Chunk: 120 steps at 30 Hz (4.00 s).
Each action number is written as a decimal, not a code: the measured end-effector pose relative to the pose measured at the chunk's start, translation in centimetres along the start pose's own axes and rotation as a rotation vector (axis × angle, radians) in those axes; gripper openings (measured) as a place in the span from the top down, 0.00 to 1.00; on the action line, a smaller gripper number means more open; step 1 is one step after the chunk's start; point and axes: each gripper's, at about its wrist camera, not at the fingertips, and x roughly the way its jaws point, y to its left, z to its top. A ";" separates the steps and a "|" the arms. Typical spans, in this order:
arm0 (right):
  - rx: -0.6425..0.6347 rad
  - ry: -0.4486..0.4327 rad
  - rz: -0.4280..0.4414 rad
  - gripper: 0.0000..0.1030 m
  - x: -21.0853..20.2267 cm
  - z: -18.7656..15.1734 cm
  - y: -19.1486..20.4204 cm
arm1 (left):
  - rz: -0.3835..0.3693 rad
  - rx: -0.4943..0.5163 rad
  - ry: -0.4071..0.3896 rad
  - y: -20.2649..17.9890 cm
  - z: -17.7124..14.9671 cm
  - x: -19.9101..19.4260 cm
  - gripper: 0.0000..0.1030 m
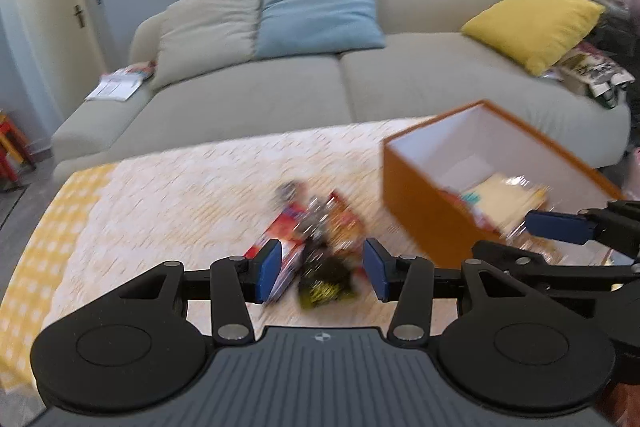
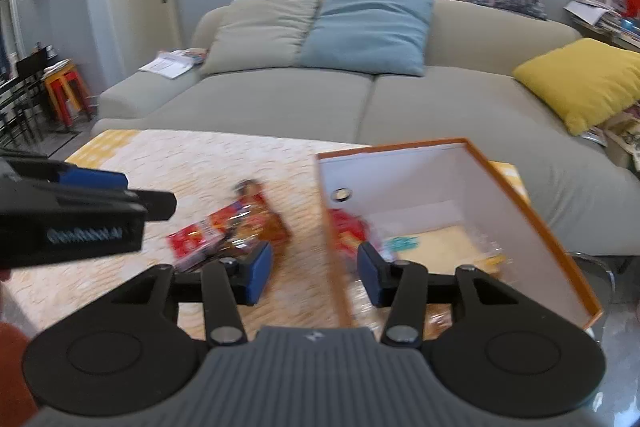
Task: Organize snacks
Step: 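Lower the bread and red chip bag into the orange box and open both grippers, then move both grippers back over the pile of remaining snacks, then grasp the pink sausage with the left gripper while the right gripper grasps the Mimi snack bag, then carry the sausage and Mimi bag over the orange box with both grippers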
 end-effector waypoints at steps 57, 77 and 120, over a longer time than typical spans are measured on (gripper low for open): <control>-0.029 0.233 0.051 0.55 20.9 1.7 5.1 | -0.103 0.255 0.161 4.7 -4.3 17.3 0.51; 0.015 0.251 0.081 0.69 20.0 1.4 3.5 | -0.056 0.259 0.237 3.6 -4.9 17.9 0.74; 0.242 -0.029 0.108 0.69 0.3 2.6 -6.2 | -0.366 -0.188 -0.008 -0.8 4.4 1.6 0.76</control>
